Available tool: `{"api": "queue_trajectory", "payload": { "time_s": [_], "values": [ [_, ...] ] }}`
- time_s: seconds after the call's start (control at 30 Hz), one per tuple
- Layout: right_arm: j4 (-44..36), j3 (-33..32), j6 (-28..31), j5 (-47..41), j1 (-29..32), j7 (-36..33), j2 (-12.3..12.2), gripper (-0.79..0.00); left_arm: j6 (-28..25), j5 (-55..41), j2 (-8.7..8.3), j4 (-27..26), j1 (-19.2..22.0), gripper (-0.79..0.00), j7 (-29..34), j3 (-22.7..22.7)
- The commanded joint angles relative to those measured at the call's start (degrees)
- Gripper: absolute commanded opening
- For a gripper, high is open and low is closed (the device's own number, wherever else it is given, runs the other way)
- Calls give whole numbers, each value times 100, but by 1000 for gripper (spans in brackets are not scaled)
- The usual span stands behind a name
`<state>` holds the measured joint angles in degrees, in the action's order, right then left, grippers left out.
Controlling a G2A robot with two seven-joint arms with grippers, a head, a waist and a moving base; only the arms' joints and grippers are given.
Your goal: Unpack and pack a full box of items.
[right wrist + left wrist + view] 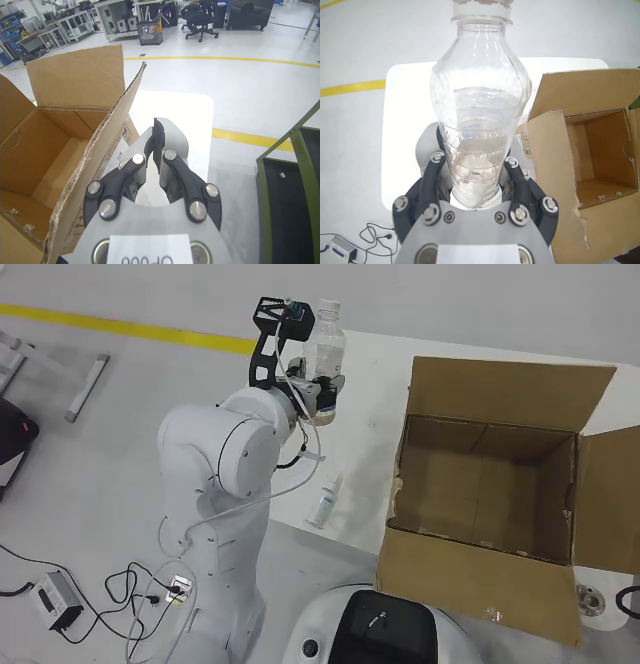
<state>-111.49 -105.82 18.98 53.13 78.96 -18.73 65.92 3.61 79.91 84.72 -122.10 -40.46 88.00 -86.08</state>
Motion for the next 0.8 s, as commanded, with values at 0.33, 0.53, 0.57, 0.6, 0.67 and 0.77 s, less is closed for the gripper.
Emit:
{"api": "queue_trajectory", "payload": {
  "time_s": [0.33, 0.53, 0.57, 0.6, 0.67, 0.77],
  "values": [
    [0, 0, 0, 0, 0, 0, 0, -785, -2, 6, 0, 2, -7, -785, 0, -7],
    [0, 0, 0, 0, 0, 0, 0, -785, -83, -480, 13, 8, 18, -785, -683, 337],
    [0, 0, 0, 0, 0, 0, 0, -785, -53, -630, 27, 43, 137, -785, -773, 455],
    [0, 0, 0, 0, 0, 0, 0, -785, -57, -746, 39, 89, 275, -785, -851, 578],
    [0, 0, 0, 0, 0, 0, 0, -785, -41, -987, 67, 217, 557, -785, -965, 842],
    [0, 0, 0, 0, 0, 0, 0, -785, 114, -1489, 124, 471, 940, -785, -1051, 1198]
  ]
}}
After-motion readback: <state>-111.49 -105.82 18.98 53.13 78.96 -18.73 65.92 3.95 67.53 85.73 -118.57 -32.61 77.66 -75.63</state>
